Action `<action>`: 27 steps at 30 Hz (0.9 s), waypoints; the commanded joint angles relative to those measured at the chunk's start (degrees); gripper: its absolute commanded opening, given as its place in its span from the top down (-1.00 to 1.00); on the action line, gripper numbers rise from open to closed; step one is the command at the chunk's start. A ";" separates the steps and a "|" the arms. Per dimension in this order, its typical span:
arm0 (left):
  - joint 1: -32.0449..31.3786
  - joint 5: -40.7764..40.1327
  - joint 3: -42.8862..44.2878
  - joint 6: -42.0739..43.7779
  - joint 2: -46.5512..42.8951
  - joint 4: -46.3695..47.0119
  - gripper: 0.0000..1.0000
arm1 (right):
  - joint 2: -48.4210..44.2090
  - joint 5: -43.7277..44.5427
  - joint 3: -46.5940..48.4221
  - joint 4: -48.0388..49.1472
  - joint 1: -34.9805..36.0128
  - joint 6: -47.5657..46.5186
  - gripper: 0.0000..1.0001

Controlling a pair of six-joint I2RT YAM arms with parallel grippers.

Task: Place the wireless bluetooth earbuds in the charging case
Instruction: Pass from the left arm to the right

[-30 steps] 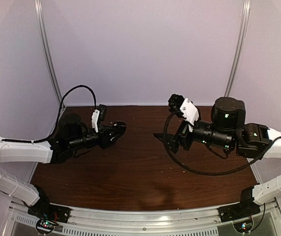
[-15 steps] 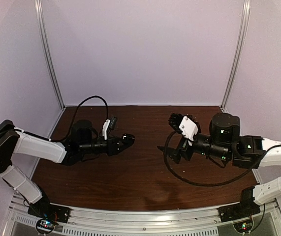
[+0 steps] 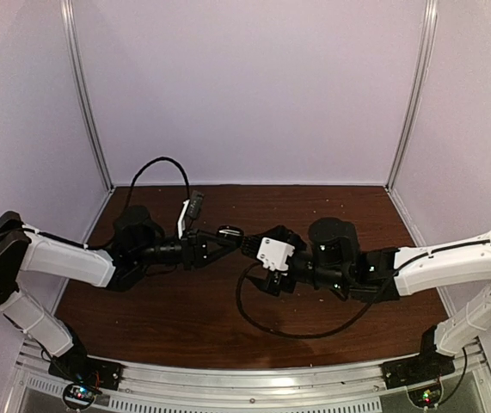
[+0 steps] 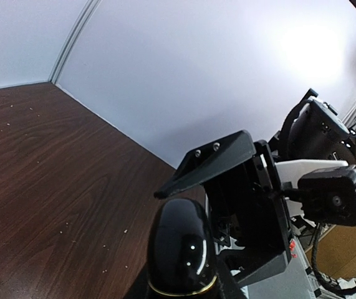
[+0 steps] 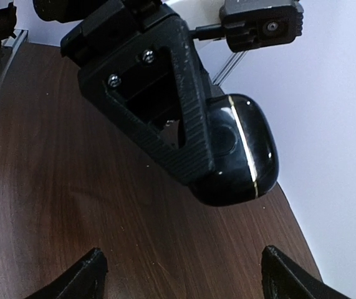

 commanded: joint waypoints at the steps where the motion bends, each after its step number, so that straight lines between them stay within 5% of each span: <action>1: -0.83 2.14 -0.13 -1.09 -1.33 4.71 1.00 | 0.24 -0.61 2.16 6.47 -0.65 -2.48 -0.69; 15: -1.94 2.82 0.76 -0.89 -0.40 3.73 1.00 | 4.50 -1.40 6.38 6.74 -0.61 -3.96 -0.22; 27: -1.98 2.85 1.32 -1.64 0.92 3.84 1.00 | 5.75 -1.40 7.80 5.59 -0.16 -6.86 -0.13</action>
